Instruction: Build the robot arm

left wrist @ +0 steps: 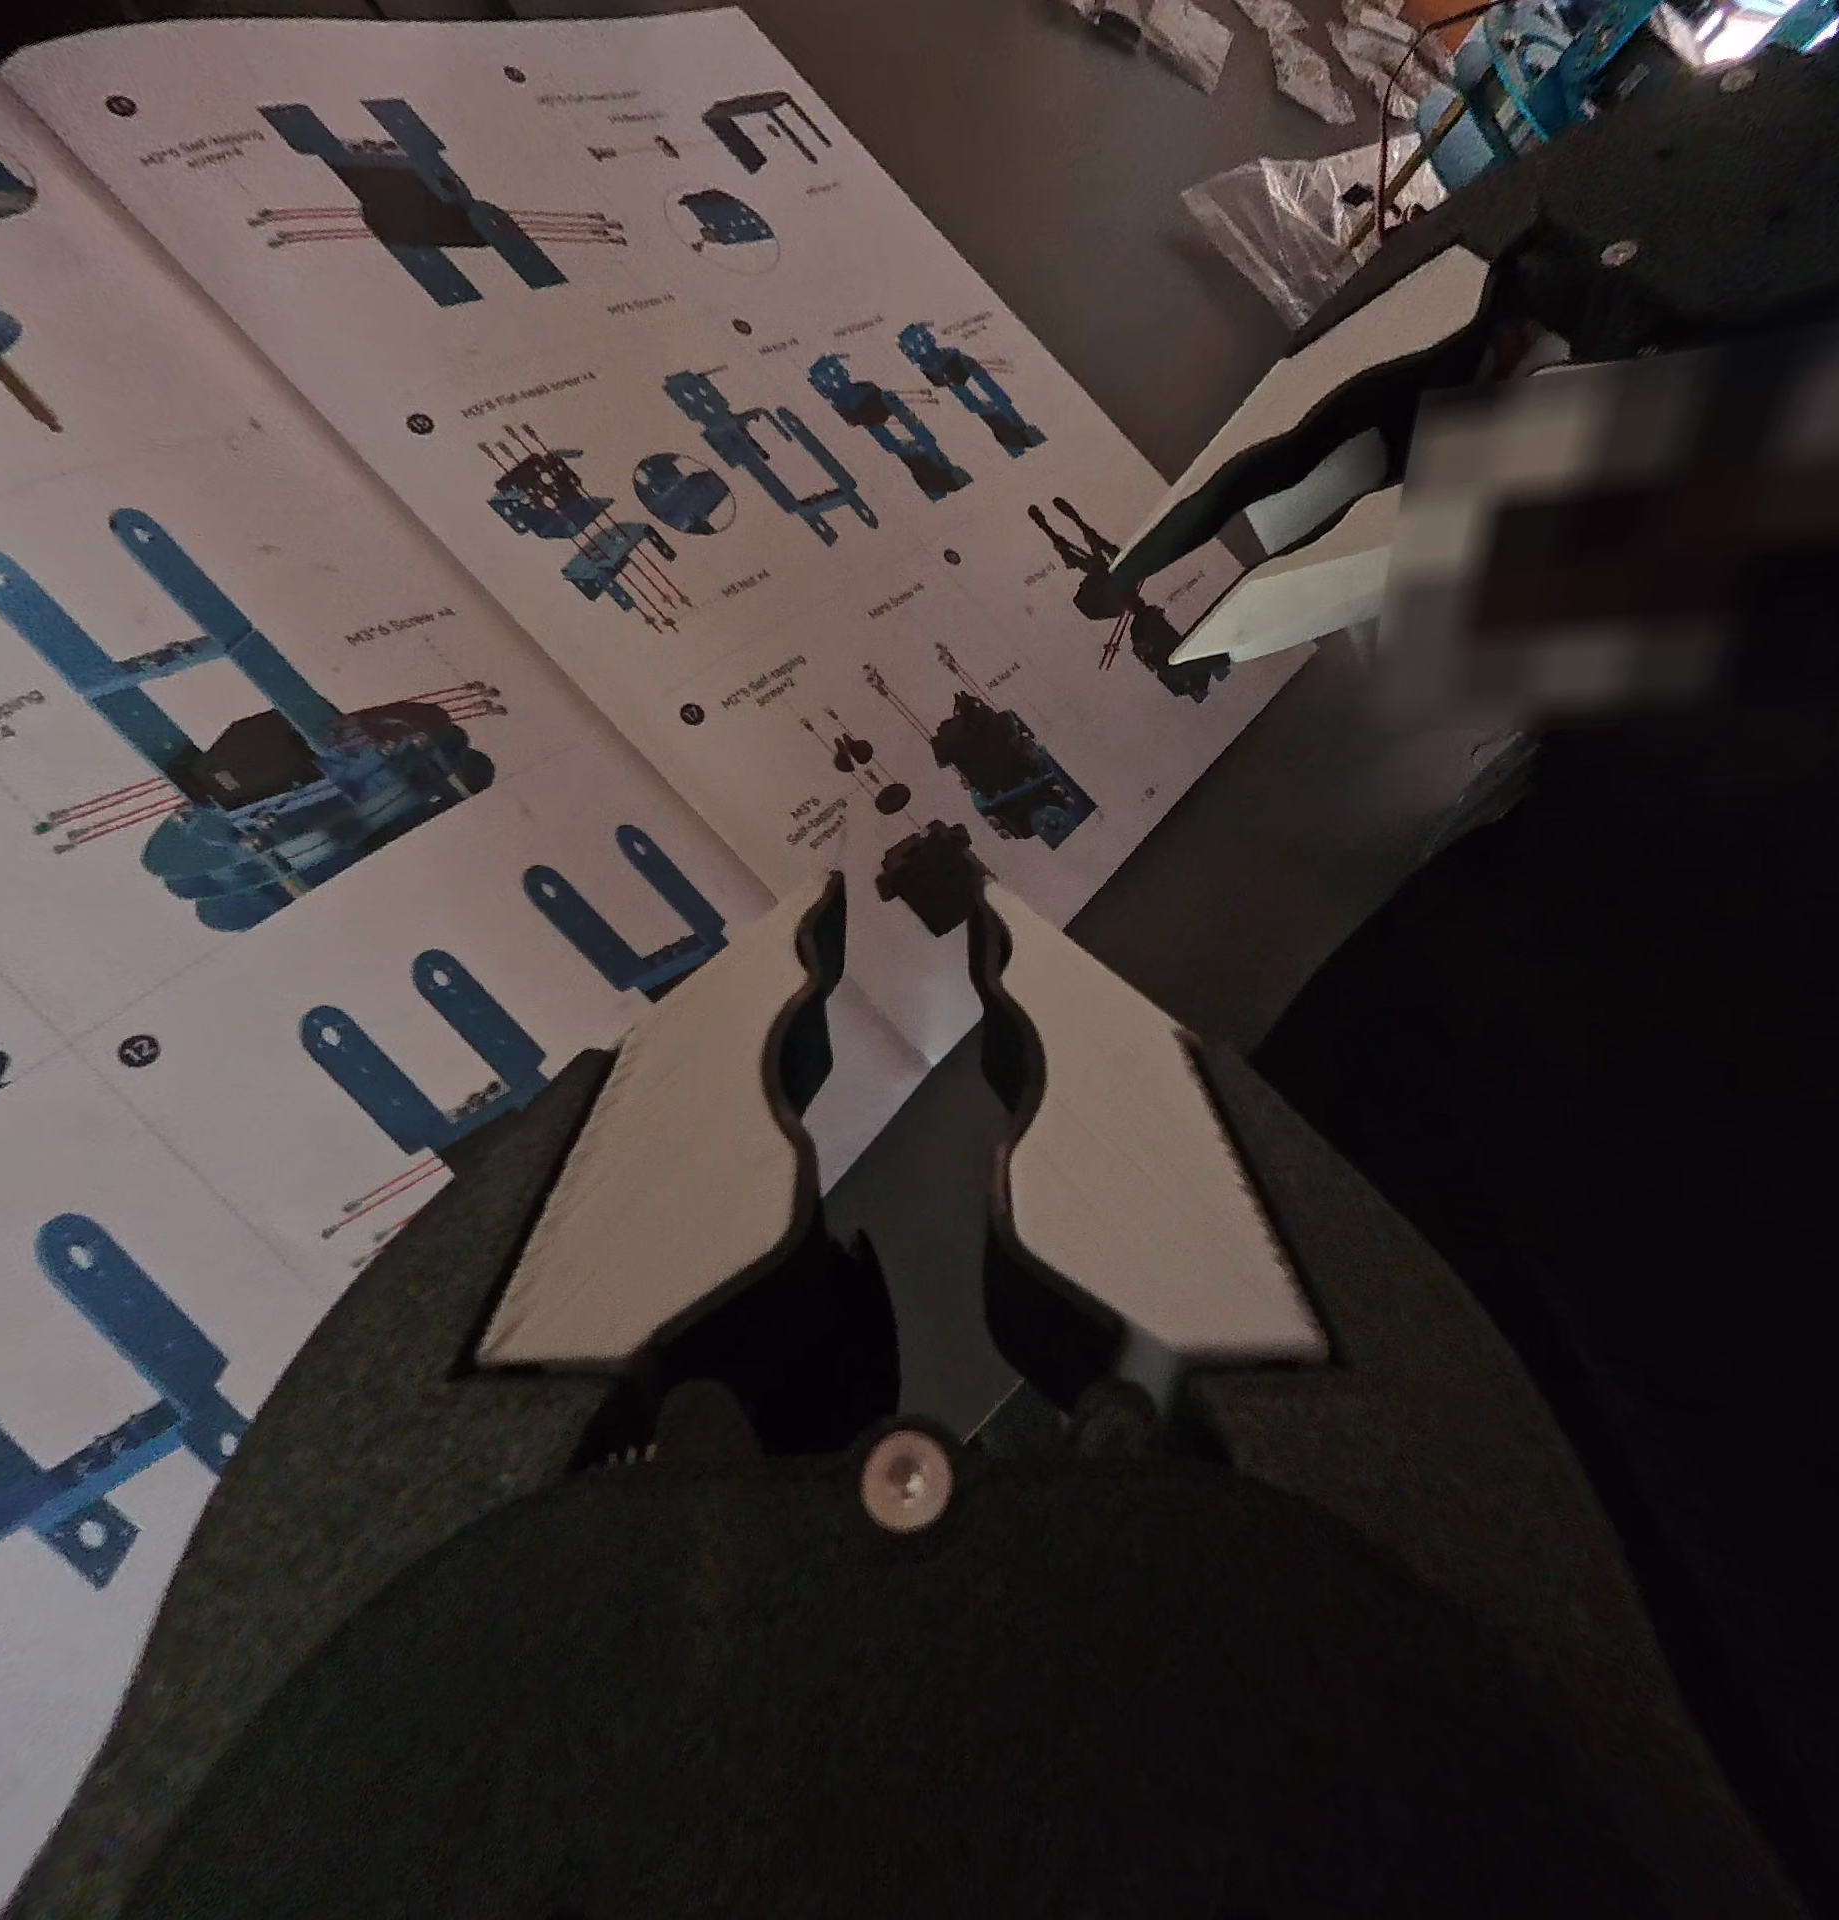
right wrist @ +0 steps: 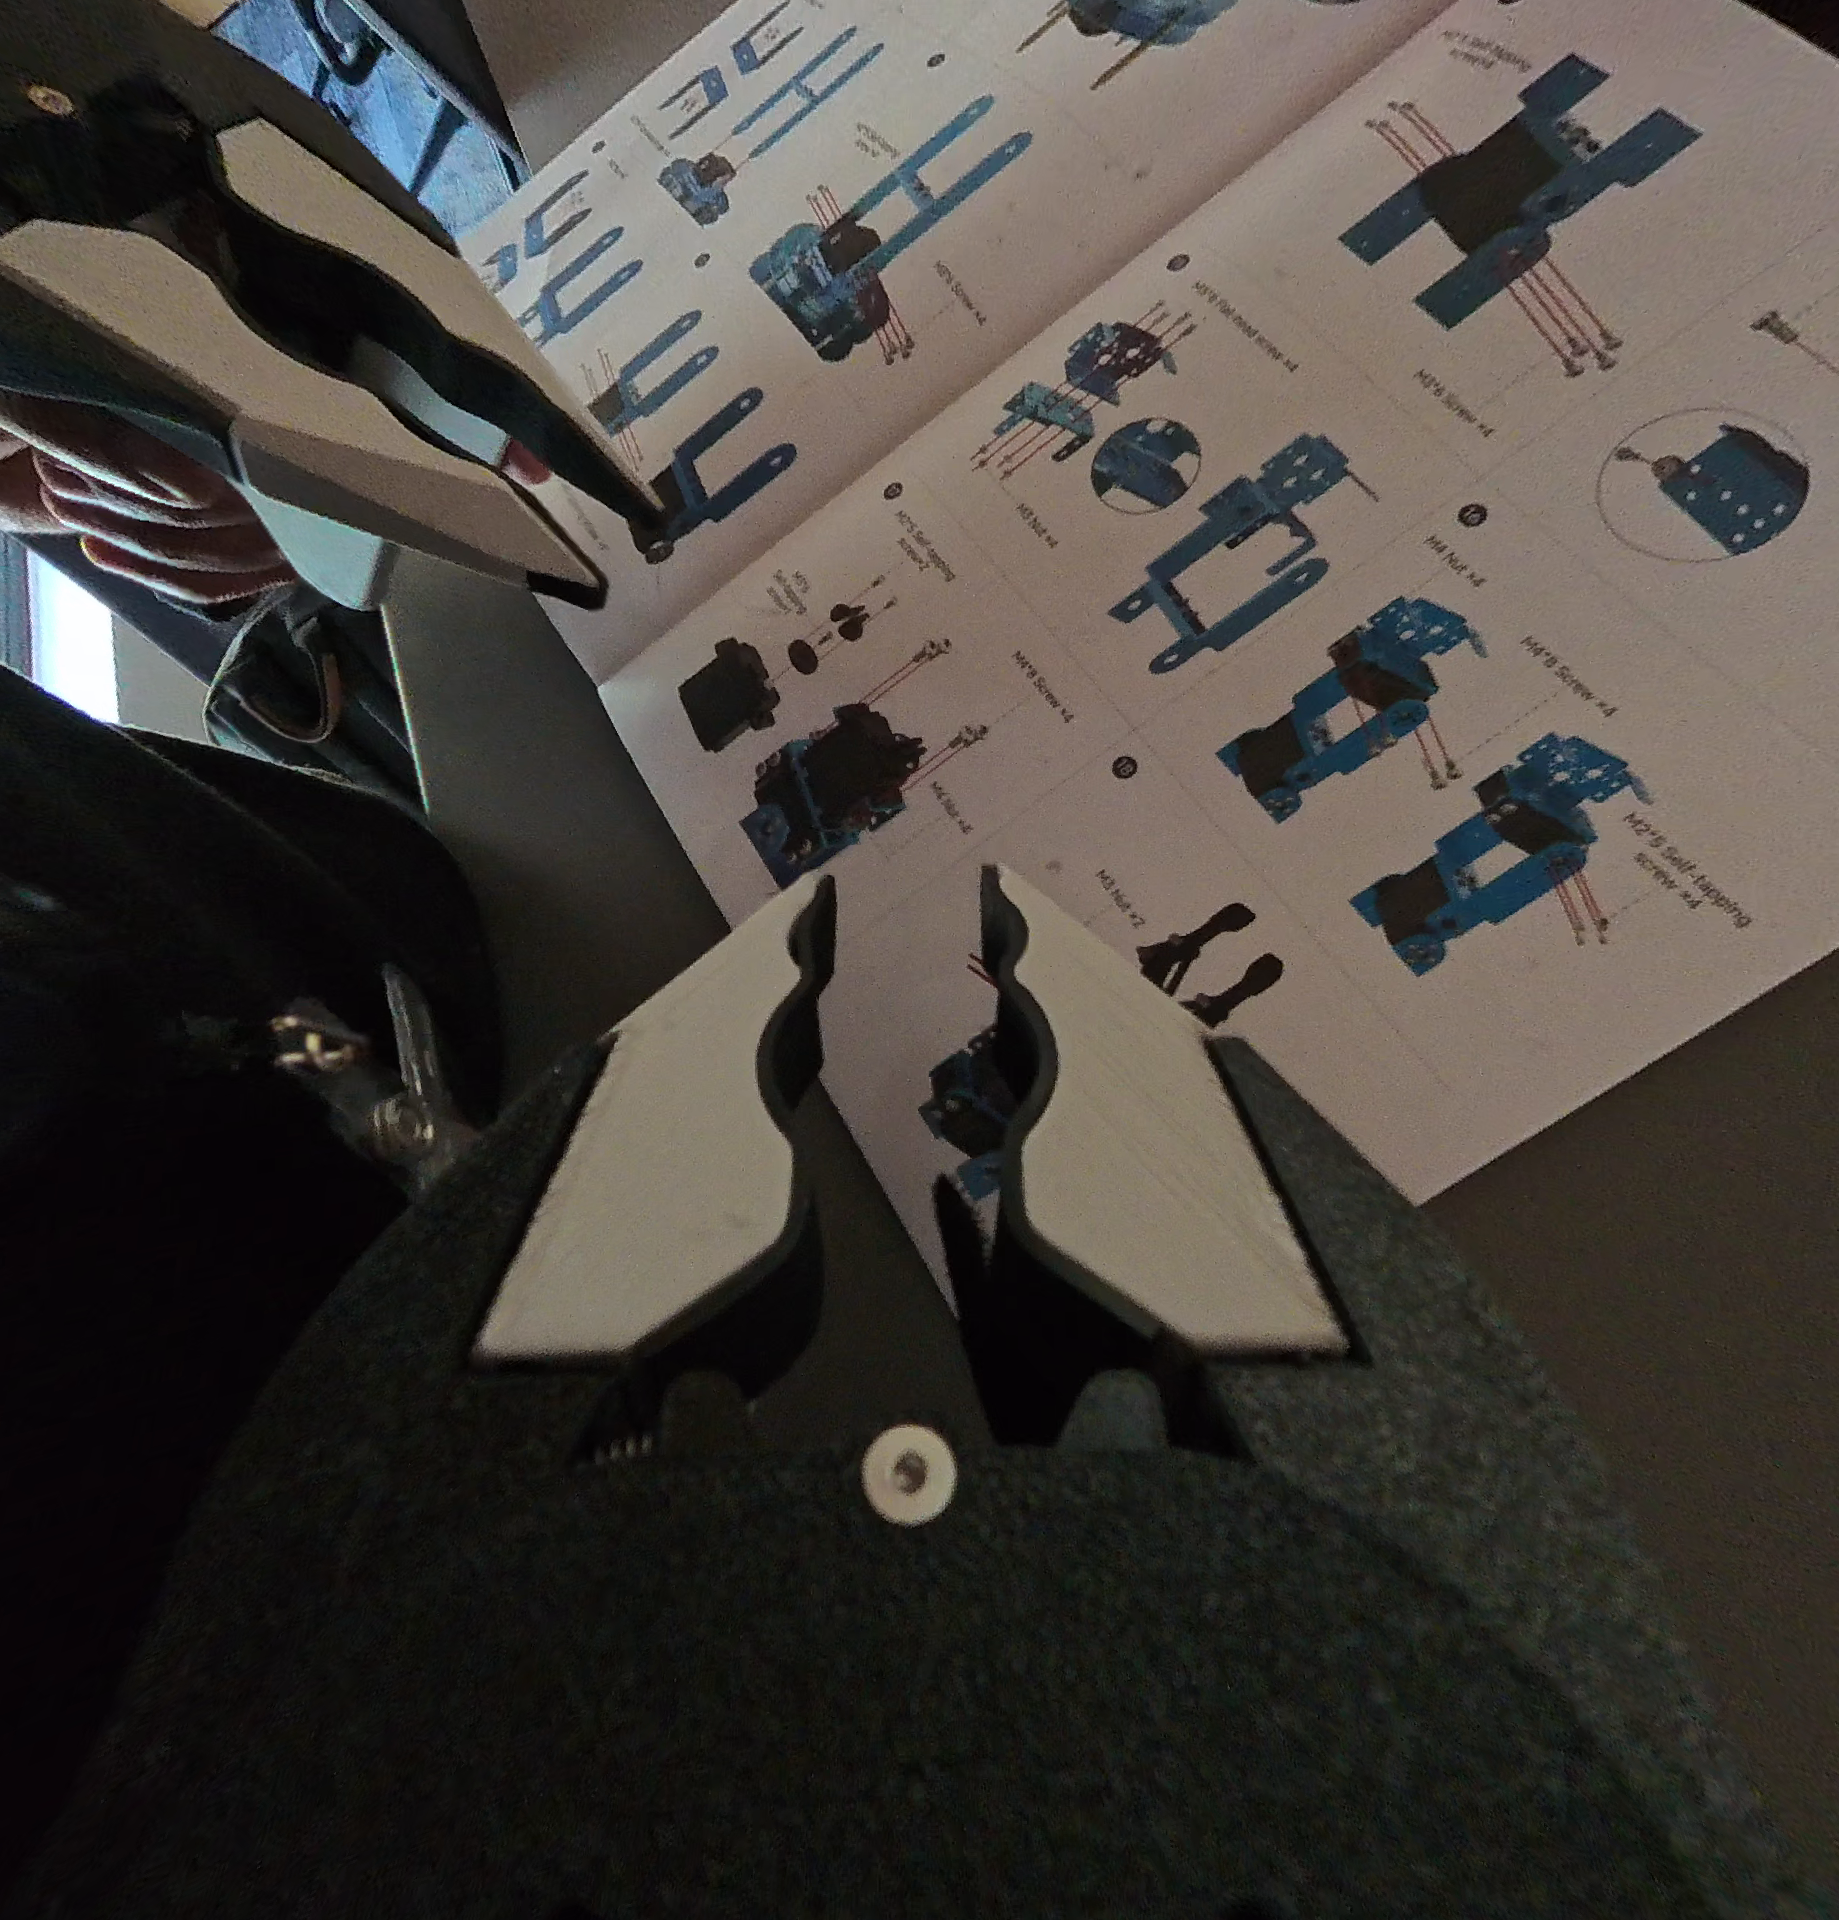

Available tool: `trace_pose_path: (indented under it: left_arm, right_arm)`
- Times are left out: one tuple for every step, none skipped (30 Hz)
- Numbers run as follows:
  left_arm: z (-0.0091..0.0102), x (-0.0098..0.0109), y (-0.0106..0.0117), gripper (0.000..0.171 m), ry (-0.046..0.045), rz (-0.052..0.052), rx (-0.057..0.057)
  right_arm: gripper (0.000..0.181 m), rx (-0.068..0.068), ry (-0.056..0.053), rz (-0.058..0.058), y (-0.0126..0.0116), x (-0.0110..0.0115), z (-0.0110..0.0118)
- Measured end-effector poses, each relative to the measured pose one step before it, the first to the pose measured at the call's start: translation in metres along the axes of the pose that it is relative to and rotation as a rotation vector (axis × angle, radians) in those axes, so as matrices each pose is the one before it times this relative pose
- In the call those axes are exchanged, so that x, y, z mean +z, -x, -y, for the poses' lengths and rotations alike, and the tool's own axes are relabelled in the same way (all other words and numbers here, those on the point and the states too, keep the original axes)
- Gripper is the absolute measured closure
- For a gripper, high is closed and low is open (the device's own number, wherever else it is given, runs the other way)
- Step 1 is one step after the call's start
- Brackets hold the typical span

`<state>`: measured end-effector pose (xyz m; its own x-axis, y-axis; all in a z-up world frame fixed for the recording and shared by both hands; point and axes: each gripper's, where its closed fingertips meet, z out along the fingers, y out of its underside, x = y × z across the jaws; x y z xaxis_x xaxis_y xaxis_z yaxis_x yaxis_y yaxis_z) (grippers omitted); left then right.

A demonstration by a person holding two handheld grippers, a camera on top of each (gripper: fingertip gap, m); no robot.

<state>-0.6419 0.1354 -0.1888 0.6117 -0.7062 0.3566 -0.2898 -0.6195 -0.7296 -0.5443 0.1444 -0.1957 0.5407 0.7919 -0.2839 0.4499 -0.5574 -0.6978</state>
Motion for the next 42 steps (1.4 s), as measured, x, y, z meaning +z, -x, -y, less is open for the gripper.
trace_pose_path:
  left_arm:
    - [-0.00036, 0.00078, 0.00127, 0.149, 0.006, 0.0032, 0.0018]
    - [0.00018, 0.00065, 0.00075, 0.15, 0.00331, 0.0003, 0.0]
    - [0.00061, 0.00072, -0.00018, 0.15, 0.00153, -0.0045, -0.0017]
    - [0.00119, 0.00072, -0.00006, 0.15, -0.00058, -0.0034, -0.0018]
    - [0.00124, 0.00102, -0.00011, 0.15, -0.00085, -0.0034, -0.0004]
    - [0.0009, 0.00134, -0.00021, 0.15, 0.00246, -0.0041, 0.0008]
    - [0.00067, 0.00149, 0.00012, 0.15, 0.00432, -0.0017, 0.0027]
    - [0.0006, 0.00152, 0.00014, 0.15, 0.00558, -0.0011, 0.0058]
    - [0.00068, 0.00136, 0.00005, 0.15, 0.00436, -0.0001, 0.0074]
    - [0.00085, 0.00107, -0.00014, 0.15, 0.00267, -0.0007, 0.0063]
    - [0.00064, 0.00086, -0.00019, 0.15, 0.002, -0.0021, 0.003]
    - [0.00062, 0.00081, 0.00008, 0.149, 0.0011, -0.0018, -0.0002]
    - [0.00037, 0.0007, 0.00014, 0.15, 0.00116, -0.0022, -0.0021]
    - [0.00001, 0.00058, 0.00005, 0.149, 0.00307, -0.0016, -0.0017]
    - [0.0002, 0.00038, 0.00035, 0.149, 0.00194, 0.0011, 0.0018]
    - [0.00022, 0.00019, 0.00033, 0.149, 0.00051, 0.0015, 0.0026]
    - [0.00005, 0.00025, 0.00005, 0.149, 0.00235, 0.0001, -0.0003]
    - [-0.00031, 0.00015, 0.00009, 0.149, 0.00298, -0.0004, -0.0003]
    - [-0.00015, 0.00004, 0.00007, 0.149, 0.00158, 0.0006, 0.0015]
    - [-0.00056, -0.00002, 0.00015, 0.149, 0.00466, 0.0009, 0.0013]
    - [-0.00069, -0.00033, 0.00024, 0.15, 0.00505, 0.0024, 0.0028]
    - [-0.0005, -0.00058, 0.00015, 0.15, 0.00365, 0.0031, 0.004]
    - [-0.00076, -0.00082, -0.00027, 0.15, 0.005, 0.0, 0.0024]
    - [-0.00091, -0.00085, -0.00063, 0.15, 0.00531, -0.0027, 0.0013]
    - [-0.00128, -0.00105, -0.00113, 0.15, 0.00651, -0.0061, 0.0]
    - [-0.00192, -0.00109, -0.00236, 0.15, 0.00959, -0.0147, -0.002]
    - [-0.00259, -0.00118, -0.00234, 0.149, 0.0126, -0.0155, -0.0023]
    - [-0.00271, -0.00108, -0.00156, 0.149, 0.0107, -0.0095, 0.0016]
    - [-0.00284, -0.00119, -0.00084, 0.148, 0.00877, -0.0036, 0.0039]
    - [-0.00324, -0.00096, -0.00051, 0.148, 0.01138, -0.0026, 0.0022]
    - [-0.00306, -0.00071, -0.00029, 0.148, 0.01035, -0.0006, 0.0006]
    - [-0.0023, -0.00084, -0.00003, 0.148, 0.00539, 0.0021, 0.0]
    - [-0.0017, -0.00074, -0.00041, 0.148, 0.00252, 0.0005, -0.0023]
    - [-0.00127, -0.00075, -0.00063, 0.148, 0.00065, -0.0014, -0.0059]
    - [-0.0006, -0.00083, -0.00128, 0.149, -0.00288, -0.005, -0.0092]
    - [0.00004, -0.00101, -0.00201, 0.149, -0.00657, -0.0087, -0.0106]
    - [0.00072, -0.00127, -0.00177, 0.149, -0.00967, -0.0073, -0.0088]
    - [0.00055, -0.00099, -0.00166, 0.149, -0.00745, -0.0062, -0.0059]
    - [0.00014, -0.00065, -0.00058, 0.149, -0.00293, -0.0018, -0.0037]
    - [-0.00004, -0.00023, 0.00035, 0.149, -0.00192, 0.0045, -0.0015]
    - [-0.00027, -0.00003, 0.00031, 0.149, -0.00115, 0.004, 0.0002]
    - [0.00004, 0.00021, 0.00031, 0.149, -0.00189, 0.0034, 0.001]
  right_arm:
    - [0.154, 0.0047, 0.0002, -0.0008, -0.00074, -0.00032, -0.00108]
    - [0.154, 0.0047, -0.0024, -0.0017, -0.00079, -0.00039, -0.00084]
    - [0.154, 0.0056, -0.0001, 0.0007, -0.00043, -0.00026, -0.00114]
    - [0.154, 0.0057, 0.0025, 0.0011, -0.00043, -0.00015, -0.0012]
    - [0.154, 0.0041, 0.0028, -0.0009, -0.00083, -0.00014, -0.00107]
    - [0.154, 0.0018, -0.0008, -0.0029, -0.00104, -0.00024, -0.00028]
    - [0.154, 0.0011, -0.0035, -0.0023, -0.00106, -0.00052, 0.00025]
    - [0.154, 0.002, -0.0045, -0.0007, -0.00092, -0.0006, 0.00061]
    - [0.154, 0.0036, -0.0018, 0.0005, -0.00084, -0.00047, 0.00018]
    - [0.154, 0.004, 0.0005, -0.0003, -0.00116, -0.00039, -0.00023]
    - [0.154, 0.0032, -0.0005, -0.0019, -0.00132, -0.0005, -0.00016]
    - [0.154, 0.0022, -0.0018, -0.0013, -0.00094, -0.00065, -0.00008]
    - [0.154, 0.002, -0.0026, -0.0004, -0.00072, -0.00068, 0.00005]
    - [0.154, 0.0025, -0.0022, 0.0009, -0.00033, -0.0005, 0.00012]
    - [0.154, 0.0023, -0.0018, 0.0015, -0.00011, -0.00035, 0.00002]
    - [0.154, 0.0021, -0.001, 0.0017, -0.00003, -0.0001, 0.00002]
    - [0.154, 0.0017, 0.0001, 0.0033, 0.00036, 0.00018, -0.00003]
    - [0.154, 0.0003, 0.0011, 0.0027, 0.00037, 0.00022, -0.00015]
    - [0.154, -0.0018, 0.0008, 0.0006, 0.00019, 0.00033, -0.00015]
    - [0.154, -0.0024, 0.0003, 0.0011, 0.00028, 0.00024, 0.00006]
    - [0.154, -0.0014, 0.0006, 0.0036, 0.00078, 0.00043, 0.00004]
    - [0.154, -0.0003, 0.0016, 0.0035, 0.0006, 0.0004, -0.0001]
    - [0.154, 0.0001, 0.0024, 0.0027, 0.00061, 0.00045, -0.0003]
    - [0.154, -0.001, 0.0009, 0.0023, 0.00065, 0.00031, -0.00011]
    - [0.154, -0.0017, -0.0004, 0.0034, 0.00081, 0.00024, 0.00005]
    - [0.154, -0.0013, 0.0003, 0.0041, 0.00091, 0.00049, -0.00005]
    - [0.154, -0.0007, 0.0044, 0.0043, 0.00074, 0.00058, -0.00074]
    - [0.154, -0.0023, 0.0054, 0.003, 0.00067, 0.0006, -0.00061]
    - [0.154, -0.0045, 0.0033, 0.0013, 0.00058, 0.00035, -0.00025]
    - [0.154, -0.0059, 0.0016, 0.0013, 0.00076, 0.00037, 0.00005]
    - [0.154, -0.0049, 0.0018, 0.0019, 0.0007, 0.00033, 0.0001]
    - [0.154, -0.0025, 0.003, 0.0017, 0.00058, 0.00049, -0.00015]
    - [0.154, -0.0013, 0.0017, 0.0007, 0.00035, 0.00045, 0.00001]
    - [0.154, -0.001, -0.0012, 0.0006, 0.00038, 0.00033, 0.00024]
    - [0.154, 0.0002, 0.0, 0.0018, 0.00064, 0.00028, 0.00024]
    - [0.154, -0.0002, 0.0009, 0.0023, 0.00069, 0.00021, 0.0001]
    - [0.154, -0.0028, 0.0001, 0.0003, 0.0004, 0.00017, 0.00018]
    - [0.154, -0.0035, -0.0006, -0.0007, 0.00013, 0.00021, 0.00016]
    - [0.154, -0.0014, 0.0004, 0.0013, 0.00034, 0.00033, 0.00016]
    - [0.154, 0.0003, 0.0023, 0.0034, 0.00044, 0.0006, -0.00016]
    - [0.154, -0.0004, 0.0041, 0.002, 0.00014, 0.00063, -0.00037]
    - [0.154, -0.0027, 0.0029, -0.0004, -0.00001, 0.00062, -0.00002]
